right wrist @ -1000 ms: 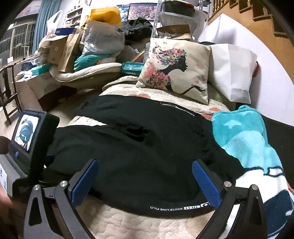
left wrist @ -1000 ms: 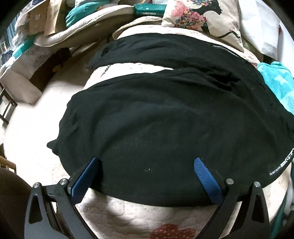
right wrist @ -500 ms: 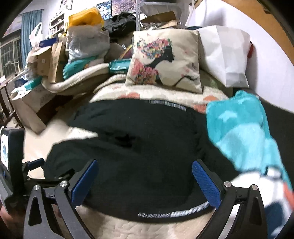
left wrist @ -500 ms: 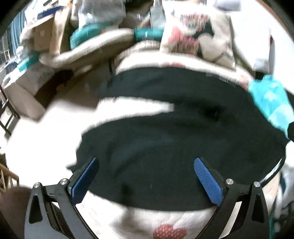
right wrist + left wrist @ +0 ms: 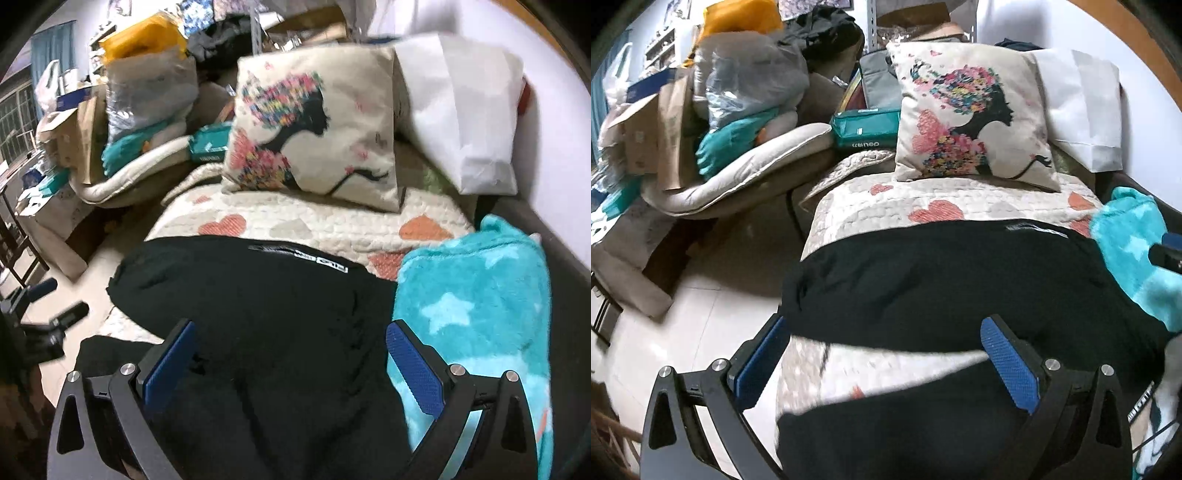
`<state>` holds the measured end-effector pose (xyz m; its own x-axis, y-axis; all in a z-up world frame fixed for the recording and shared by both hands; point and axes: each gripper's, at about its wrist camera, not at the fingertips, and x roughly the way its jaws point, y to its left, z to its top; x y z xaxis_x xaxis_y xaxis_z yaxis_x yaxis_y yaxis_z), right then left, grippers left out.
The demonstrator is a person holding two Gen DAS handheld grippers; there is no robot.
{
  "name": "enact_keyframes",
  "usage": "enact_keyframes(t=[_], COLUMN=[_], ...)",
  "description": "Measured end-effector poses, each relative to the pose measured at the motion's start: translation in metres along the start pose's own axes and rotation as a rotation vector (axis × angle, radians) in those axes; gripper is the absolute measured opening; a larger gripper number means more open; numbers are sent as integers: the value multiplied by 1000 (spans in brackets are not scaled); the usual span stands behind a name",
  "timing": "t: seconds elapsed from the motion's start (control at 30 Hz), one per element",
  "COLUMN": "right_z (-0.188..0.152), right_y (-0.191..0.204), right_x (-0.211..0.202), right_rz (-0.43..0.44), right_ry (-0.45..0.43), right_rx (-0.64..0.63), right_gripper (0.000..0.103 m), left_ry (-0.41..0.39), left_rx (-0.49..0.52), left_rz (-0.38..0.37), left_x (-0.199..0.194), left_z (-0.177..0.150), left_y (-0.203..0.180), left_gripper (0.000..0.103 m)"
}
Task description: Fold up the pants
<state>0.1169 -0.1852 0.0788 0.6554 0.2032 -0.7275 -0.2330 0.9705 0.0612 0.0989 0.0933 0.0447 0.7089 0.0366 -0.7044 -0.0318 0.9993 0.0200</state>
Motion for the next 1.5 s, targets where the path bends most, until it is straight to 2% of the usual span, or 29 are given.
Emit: enact_keyframes(t=[0.17, 0.3, 0.5, 0.6, 0.7, 0.83, 0.93, 1.0, 1.03, 1.1, 1.13, 1.17, 1.33, 1.5], right_z=[20, 38, 67, 74, 79, 77, 73, 70, 70, 70, 71, 72, 70, 73], right_y=[-20, -25, -24, -24, -23, -19, -11, -5, -3, -2, -2, -3, 8, 19], right_x=[44, 81, 143, 171, 195, 221, 234, 238, 238, 235, 233, 231, 219, 195], right_rz=[36, 54, 97, 128, 163, 213, 206, 192, 183, 190, 205, 216, 218, 191], right_ry=[67, 106, 177, 210, 245, 311, 337, 344, 345, 344, 346, 348, 349, 299], right_rx=[20, -30, -86, -84, -104, -131, -177, -210, -222, -219, -206, -196, -197, -189], right_gripper=[102, 102, 98, 96, 95, 95, 95, 95, 90, 73, 59, 45, 21, 17], left_ry=[64, 126, 175, 181, 195, 263, 248, 281, 288, 264, 266, 274, 235, 170], left_rx=[19, 43, -38, -42, 12, 171, 215, 204, 187, 188, 180, 170, 224, 194], left_rz=[-63, -105, -157, -157, -173, -251, -285, -319, -321, -304, -305, -325, -242, -218], left_x=[48, 97, 162, 185, 203, 219, 216, 217, 216, 209, 206, 205, 187, 153], left_z=[27, 48, 67, 72, 73, 59, 52, 53, 55, 60, 63, 64, 61, 67], left_y=[28, 53, 86, 92, 91, 72, 63, 64, 66, 69, 70, 71, 54, 58], left_gripper=[103, 102, 102, 102, 102, 102, 102, 85, 76, 24, 17, 7, 6, 5])
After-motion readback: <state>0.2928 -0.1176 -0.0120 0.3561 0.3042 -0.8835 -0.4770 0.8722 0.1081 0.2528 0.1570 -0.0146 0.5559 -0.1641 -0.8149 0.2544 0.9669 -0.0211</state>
